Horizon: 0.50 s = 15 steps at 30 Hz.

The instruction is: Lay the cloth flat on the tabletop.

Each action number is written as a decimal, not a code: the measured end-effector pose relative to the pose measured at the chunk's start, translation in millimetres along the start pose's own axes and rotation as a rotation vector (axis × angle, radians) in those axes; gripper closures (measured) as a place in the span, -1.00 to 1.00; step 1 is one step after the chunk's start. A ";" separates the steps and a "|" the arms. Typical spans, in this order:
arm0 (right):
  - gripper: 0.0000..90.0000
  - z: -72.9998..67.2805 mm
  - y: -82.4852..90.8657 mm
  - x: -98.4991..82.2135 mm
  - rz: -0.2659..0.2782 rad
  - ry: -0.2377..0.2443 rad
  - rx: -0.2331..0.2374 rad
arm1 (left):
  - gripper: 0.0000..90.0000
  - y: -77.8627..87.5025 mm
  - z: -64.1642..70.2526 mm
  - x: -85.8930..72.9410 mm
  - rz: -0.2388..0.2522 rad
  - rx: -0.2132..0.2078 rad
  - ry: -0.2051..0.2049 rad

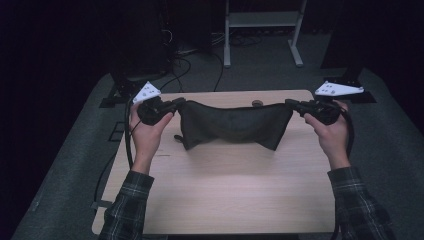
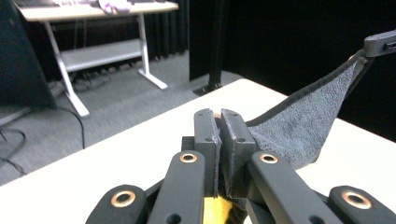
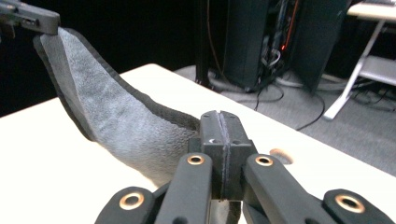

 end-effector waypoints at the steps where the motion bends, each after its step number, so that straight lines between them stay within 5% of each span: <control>1: 0.99 -2.9 -4.2 -11.5 -0.018 -0.005 0.013 | 0.90 -0.5 0.3 -5.0 -0.007 -0.002 0.005; 8: 0.99 -10.2 -4.4 -29.6 -0.035 -0.021 0.044 | 0.90 3.9 9.6 -25.2 -0.026 -0.043 0.021; 15: 0.99 -27.6 19.2 -37.5 -0.020 -0.001 0.076 | 0.90 32.2 25.6 -30.7 -0.027 -0.077 -0.006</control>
Point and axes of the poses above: each handheld gripper's, and its own axes: y roughly backward along the jaws, x roughly out of its top, z roughly to its right, the point moved 8 cm from there along -y, roughly forward along the jaws, and after that the axes turned 1 degree about x, right-handed, at the moved point
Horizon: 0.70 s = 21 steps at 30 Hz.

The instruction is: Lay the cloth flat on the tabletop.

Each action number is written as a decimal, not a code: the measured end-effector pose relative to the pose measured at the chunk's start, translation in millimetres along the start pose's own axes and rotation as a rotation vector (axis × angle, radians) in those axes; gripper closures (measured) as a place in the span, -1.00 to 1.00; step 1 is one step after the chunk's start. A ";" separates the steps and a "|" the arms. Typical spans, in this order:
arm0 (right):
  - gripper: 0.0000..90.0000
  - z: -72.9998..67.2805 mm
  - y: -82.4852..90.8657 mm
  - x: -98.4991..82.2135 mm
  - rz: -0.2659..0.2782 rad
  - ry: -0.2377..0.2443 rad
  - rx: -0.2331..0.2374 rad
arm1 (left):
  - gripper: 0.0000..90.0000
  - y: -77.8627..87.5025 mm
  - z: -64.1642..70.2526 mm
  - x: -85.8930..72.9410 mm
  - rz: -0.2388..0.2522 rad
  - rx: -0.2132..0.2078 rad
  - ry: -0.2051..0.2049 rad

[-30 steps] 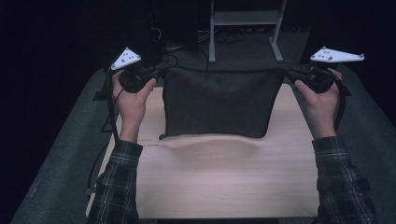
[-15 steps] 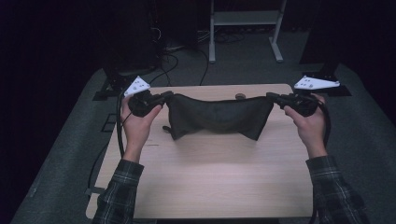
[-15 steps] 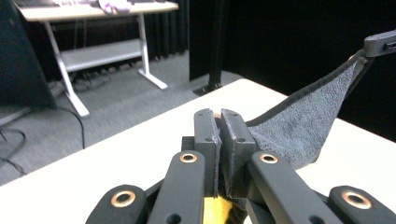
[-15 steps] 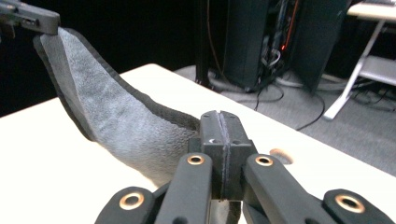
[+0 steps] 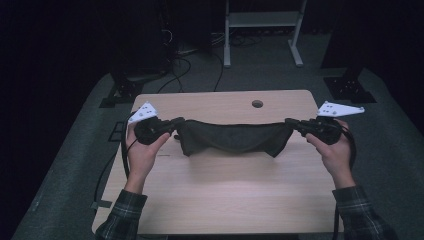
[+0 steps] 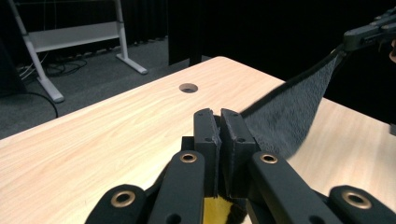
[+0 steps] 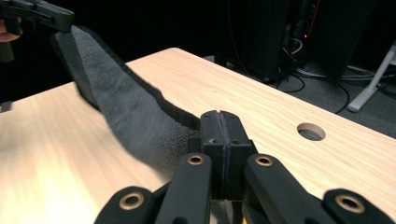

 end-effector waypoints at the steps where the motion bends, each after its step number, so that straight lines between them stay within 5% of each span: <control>1: 0.99 -3.4 4.5 0.0 0.006 0.004 0.006 | 0.90 5.0 2.7 0.0 0.002 -0.004 -0.005; 7: 0.99 -25.8 19.5 -20.4 -0.042 0.032 0.037 | 0.90 26.1 22.8 -18.4 -0.036 -0.050 -0.016; 21: 0.99 -65.5 24.3 -104.3 -0.231 -0.008 0.108 | 0.90 40.7 48.8 -112.1 -0.203 -0.111 0.069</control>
Point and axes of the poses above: each handheld gripper's, and its own axes: y roughly backward along the jaws, x roughly out of its top, z roughly to its right, the point moved 8 cm from there along -y, roughly forward along the jaws, and after that the axes turned 1 degree about x, right-handed, at the moved point
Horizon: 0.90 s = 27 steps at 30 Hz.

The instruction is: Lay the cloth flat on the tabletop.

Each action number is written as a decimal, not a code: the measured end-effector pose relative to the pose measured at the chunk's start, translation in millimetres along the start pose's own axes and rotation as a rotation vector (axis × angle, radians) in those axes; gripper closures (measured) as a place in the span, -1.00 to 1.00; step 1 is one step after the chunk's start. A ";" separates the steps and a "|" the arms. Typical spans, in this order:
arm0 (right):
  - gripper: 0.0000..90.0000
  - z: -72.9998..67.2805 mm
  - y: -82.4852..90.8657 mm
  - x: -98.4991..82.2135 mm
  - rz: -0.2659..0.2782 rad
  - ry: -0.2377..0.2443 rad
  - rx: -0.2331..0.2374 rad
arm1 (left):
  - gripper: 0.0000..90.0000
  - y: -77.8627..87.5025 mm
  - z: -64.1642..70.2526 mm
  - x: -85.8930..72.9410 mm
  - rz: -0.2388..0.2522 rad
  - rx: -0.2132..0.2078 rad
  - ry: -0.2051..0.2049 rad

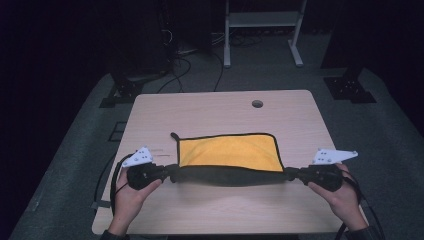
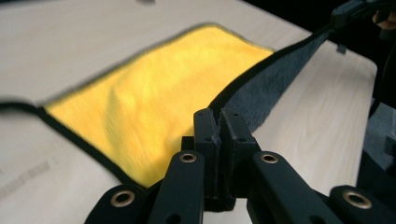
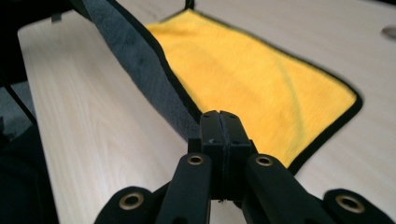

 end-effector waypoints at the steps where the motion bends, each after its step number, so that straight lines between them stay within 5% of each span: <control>1: 0.99 -2.4 -0.9 -6.5 -0.013 -0.005 0.005 | 0.90 -0.5 0.7 -6.7 -0.012 -0.004 0.007; 17: 0.98 -31.7 -12.4 -70.6 -0.186 -0.047 0.084 | 0.89 -10.4 17.2 -70.8 -0.218 -0.047 0.025; 27: 0.98 -44.7 -25.7 -88.5 -0.306 0.011 0.130 | 0.94 -5.6 17.5 -91.4 -0.302 -0.060 0.070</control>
Point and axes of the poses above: each handheld gripper's, and its own axes: y roughly backward along the jaws, x roughly out of its top, z roughly to its right, the point moved 8 cm from there along -y, roughly forward along the jaws, and after that the axes turned 1 degree about x, right-handed, at the moved point
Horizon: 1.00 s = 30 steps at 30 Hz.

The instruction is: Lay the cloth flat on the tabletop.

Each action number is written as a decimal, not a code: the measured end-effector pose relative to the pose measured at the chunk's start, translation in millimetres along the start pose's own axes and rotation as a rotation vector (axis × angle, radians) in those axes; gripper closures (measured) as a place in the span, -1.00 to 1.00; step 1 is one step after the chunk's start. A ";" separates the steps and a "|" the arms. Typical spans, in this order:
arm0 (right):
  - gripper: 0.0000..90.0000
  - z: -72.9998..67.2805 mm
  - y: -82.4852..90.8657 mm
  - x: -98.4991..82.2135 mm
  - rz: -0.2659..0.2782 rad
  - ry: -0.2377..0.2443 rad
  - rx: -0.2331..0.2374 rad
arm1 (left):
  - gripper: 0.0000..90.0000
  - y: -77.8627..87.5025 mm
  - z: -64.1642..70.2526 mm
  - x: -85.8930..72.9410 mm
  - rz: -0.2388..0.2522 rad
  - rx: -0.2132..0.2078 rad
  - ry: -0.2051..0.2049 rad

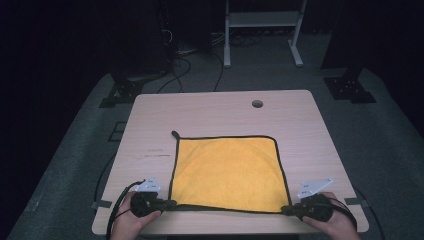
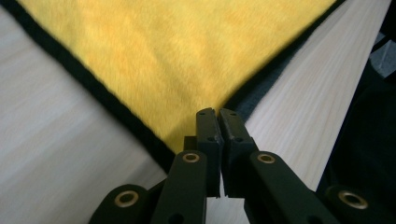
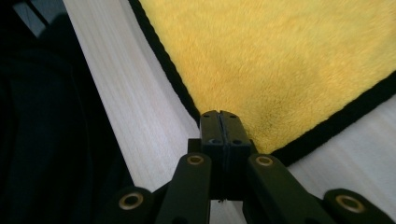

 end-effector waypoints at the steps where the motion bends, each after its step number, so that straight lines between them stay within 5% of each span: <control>1: 0.98 -0.9 -0.4 -0.2 -0.004 0.000 0.003 | 0.94 1.1 -0.7 -1.0 0.002 -0.001 0.001; 5: 0.97 -0.9 -0.5 -0.3 0.000 -0.003 0.023 | 0.91 1.9 0.6 -3.5 0.004 -0.007 0.006; 7: 0.89 -0.3 1.6 1.8 0.025 -0.004 0.028 | 0.74 3.2 -1.0 -1.2 0.020 0.011 0.006; 13: 0.36 2.7 14.4 16.9 0.155 -0.002 0.025 | 0.28 10.1 -5.7 10.8 0.107 0.042 0.004; 21: -0.17 46.1 19.1 26.4 0.223 -0.062 -0.186 | -0.04 13.5 -26.0 23.1 0.175 0.129 0.016; 30: -0.33 103.8 23.8 27.4 0.215 -0.151 -0.374 | -0.39 5.1 -52.3 36.3 0.185 0.215 0.050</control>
Point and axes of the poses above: each handheld gripper's, and its own axes: y roughly backward along the jaws, x roughly out of its top, z roughly to its right, the point moved 8 cm from there along -y, roughly forward along the jaws, and after that the axes turned 1 degree about x, right-handed, at the moved point
